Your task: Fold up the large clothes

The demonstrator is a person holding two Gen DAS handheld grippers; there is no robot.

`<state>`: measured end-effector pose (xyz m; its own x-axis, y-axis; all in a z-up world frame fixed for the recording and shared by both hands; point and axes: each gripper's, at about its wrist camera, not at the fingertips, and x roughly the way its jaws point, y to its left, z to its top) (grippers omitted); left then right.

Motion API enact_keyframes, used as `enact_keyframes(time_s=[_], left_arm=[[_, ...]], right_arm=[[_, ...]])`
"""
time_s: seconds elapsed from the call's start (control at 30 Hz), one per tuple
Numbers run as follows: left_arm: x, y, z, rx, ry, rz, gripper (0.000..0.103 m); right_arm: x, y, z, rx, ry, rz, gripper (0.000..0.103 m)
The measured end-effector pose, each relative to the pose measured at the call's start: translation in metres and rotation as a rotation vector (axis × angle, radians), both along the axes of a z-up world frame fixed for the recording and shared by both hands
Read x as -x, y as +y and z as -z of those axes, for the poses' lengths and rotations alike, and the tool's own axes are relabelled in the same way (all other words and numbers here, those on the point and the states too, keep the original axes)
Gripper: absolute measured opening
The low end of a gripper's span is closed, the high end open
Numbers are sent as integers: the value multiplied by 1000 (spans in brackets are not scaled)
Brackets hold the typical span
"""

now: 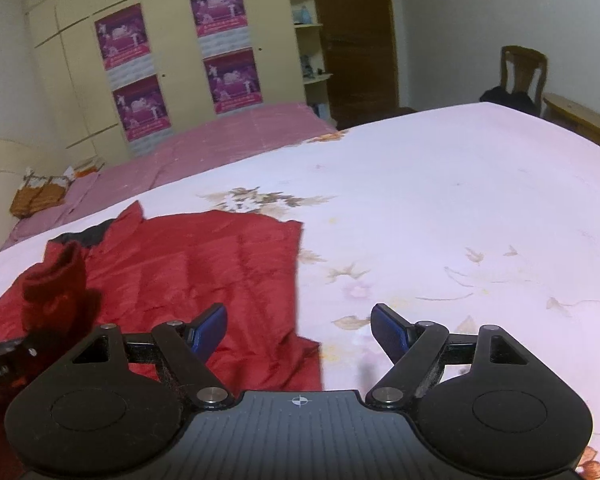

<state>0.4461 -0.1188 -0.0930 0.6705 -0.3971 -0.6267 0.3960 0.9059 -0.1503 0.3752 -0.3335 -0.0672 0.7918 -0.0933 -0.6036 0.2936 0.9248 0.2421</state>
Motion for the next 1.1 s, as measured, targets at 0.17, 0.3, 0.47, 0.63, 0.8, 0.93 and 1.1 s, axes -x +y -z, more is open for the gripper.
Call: enact_keyframes(time_s=[0.17, 0.3, 0.47, 0.63, 0.8, 0.93, 1.1], left_arm=[[-3, -17, 6, -13, 16, 41, 6], [0, -28, 12, -26, 35, 86, 6], [8, -20, 9, 42, 73, 174, 61], [27, 61, -14, 96, -6, 11, 52], [20, 157, -6, 29, -39, -276, 40], [7, 191, 9, -10, -23, -342, 38], [0, 193, 27, -58, -10, -314, 40]], right_arm=[[3, -15, -1, -8, 7, 22, 78], [7, -21, -3, -18, 6, 25, 78], [4, -20, -9, -67, -29, -12, 78], [-4, -3, -16, -114, -73, -102, 78], [-21, 19, -6, -171, -42, -197, 78], [-34, 37, 0, -194, 2, -259, 41], [-40, 56, 22, -52, 110, -280, 8]])
